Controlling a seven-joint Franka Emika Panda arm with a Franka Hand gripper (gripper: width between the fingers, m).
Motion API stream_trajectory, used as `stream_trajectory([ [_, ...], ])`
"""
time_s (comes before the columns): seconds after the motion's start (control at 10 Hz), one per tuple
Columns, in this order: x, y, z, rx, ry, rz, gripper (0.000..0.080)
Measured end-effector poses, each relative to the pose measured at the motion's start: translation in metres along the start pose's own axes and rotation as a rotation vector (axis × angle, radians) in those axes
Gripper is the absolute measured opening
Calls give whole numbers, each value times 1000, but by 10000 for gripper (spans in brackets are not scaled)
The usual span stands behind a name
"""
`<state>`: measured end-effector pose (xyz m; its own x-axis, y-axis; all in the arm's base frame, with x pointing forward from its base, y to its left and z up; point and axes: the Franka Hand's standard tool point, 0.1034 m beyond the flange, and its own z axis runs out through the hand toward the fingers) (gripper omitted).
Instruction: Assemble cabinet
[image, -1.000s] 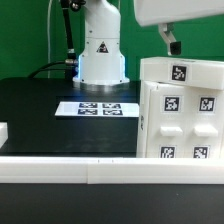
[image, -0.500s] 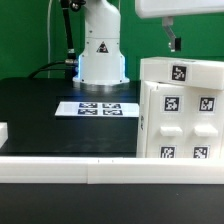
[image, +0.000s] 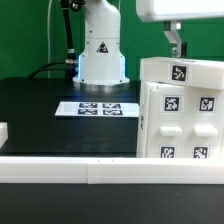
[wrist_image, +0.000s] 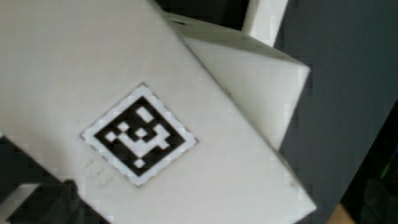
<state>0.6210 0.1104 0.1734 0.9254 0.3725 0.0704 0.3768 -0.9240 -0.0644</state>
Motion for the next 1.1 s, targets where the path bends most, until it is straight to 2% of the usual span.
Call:
stream_trajectory([
  [0.6, -6, 12, 7, -10, -16, -408, 797],
  [1.1, -14, 21, 20, -34, 10, -441, 797],
])
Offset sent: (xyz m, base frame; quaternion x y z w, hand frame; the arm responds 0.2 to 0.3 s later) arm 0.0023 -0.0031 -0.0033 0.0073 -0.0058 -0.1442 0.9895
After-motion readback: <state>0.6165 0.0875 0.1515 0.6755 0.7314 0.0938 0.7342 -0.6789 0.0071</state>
